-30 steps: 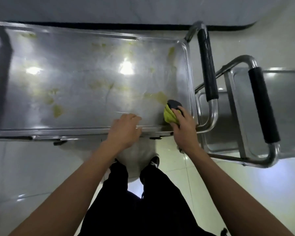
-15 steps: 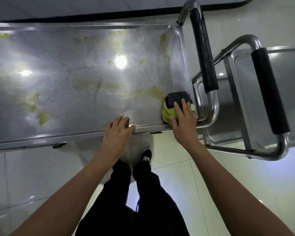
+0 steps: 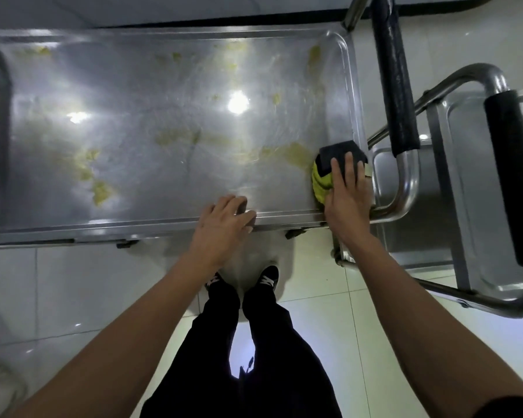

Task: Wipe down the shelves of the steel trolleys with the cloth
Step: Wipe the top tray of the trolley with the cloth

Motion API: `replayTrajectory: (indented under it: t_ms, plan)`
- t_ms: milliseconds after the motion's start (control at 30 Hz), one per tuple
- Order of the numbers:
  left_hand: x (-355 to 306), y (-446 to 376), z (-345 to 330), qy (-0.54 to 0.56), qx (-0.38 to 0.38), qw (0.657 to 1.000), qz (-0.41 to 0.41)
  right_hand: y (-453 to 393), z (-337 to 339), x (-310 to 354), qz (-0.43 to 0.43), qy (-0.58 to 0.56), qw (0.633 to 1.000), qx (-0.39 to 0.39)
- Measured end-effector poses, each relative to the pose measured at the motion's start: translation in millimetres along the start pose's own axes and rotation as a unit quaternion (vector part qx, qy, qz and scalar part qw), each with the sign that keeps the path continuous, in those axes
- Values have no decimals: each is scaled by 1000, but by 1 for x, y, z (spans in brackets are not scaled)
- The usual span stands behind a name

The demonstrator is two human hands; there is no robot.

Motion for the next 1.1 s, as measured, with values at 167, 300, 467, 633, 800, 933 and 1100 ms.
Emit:
replayTrajectory:
  t_ms: [167, 300, 467, 633, 800, 933, 1100]
  plan:
    - [49, 22, 23, 23, -62, 995, 80, -4, -1, -1, 17, 26, 1000, 2]
    - [75, 33, 8, 10, -3, 993, 120, 0, -6, 20, 9, 18, 1000, 3]
    - [84, 38, -1, -36, 2, 997, 72, 6, -25, 94, 61, 19, 998, 30]
    - [99, 46, 1, 51, 15, 997, 47, 17, -48, 192, 115, 10, 992, 49]
    - [137, 59, 11, 92, 14, 994, 59, 23, -60, 229, 126, 8, 991, 52]
    - [146, 65, 14, 42, 35, 998, 22, 28, -69, 265, 160, 10, 985, 62]
    - [153, 71, 13, 24, 52, 998, 21, 40, -69, 281, 190, 1, 980, 57]
Point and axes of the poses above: each hand's wrist, its own y-axis away from the middle knuckle, its own z-axis out of the back of the hand, x = y × z, the point moved 8 cm from there along -y, towards the middle knuckle, and after that the axes turned 2 degrees about -x, right-handed, at the moved point
